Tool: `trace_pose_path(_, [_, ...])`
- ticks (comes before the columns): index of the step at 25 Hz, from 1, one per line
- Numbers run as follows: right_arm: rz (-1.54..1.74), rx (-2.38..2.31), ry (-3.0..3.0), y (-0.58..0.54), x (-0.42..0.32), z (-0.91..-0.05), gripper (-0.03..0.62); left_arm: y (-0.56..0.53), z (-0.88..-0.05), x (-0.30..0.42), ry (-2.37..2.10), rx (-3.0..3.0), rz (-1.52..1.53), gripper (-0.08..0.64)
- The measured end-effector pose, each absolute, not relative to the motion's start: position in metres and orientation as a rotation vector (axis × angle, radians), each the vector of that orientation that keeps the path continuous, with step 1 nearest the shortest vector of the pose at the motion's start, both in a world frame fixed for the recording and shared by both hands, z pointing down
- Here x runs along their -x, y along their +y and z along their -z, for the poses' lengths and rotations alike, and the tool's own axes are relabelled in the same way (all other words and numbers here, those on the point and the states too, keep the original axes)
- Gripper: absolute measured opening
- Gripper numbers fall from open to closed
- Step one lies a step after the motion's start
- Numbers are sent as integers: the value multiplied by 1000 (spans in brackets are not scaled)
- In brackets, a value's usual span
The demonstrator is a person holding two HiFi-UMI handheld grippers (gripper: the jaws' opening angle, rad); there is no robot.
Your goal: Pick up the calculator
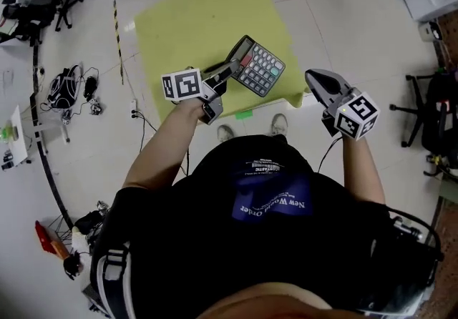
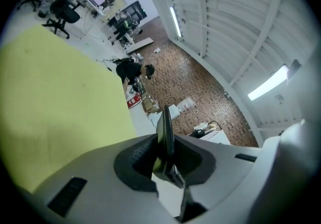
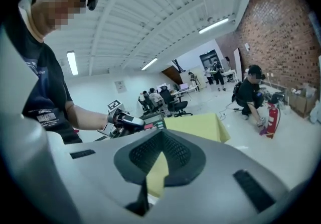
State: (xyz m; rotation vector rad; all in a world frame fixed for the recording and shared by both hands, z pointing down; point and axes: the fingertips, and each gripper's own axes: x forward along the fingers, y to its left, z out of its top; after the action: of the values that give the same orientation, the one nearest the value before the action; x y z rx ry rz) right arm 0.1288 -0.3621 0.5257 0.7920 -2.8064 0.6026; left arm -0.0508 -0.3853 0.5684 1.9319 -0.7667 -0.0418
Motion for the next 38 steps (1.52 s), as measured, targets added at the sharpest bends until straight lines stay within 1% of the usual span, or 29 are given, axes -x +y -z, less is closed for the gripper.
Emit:
trace_pose_path(5, [-463,-621,-2878,-382,-46,-468,-15,-377,-494,139,-911,-1974,197,81])
trace_pose_path(8, [-384,-527,-2904,-387,-8,-442,-15,-364,-464,181,-1008,-1971,267,81])
trace_pose_path(14, [-273,-376,-2945,-370,73,-407,-15,-311,-434,274,-1181,-1924,358,81])
trace_pose_path(18, [-245,-317,-2956,-360,105,-396,-15,-274,-428,316,-1256,-1886,450,81])
trace_pose_path(24, [-281,-339,-2949,-364,116,-395,-15,-250,-434,336,-1301,-1844,516,81])
trace_pose_path(38, [-305,-442,-2913,-383,112,-401,-15,-264,-435,328,-1243,-1856,502,81])
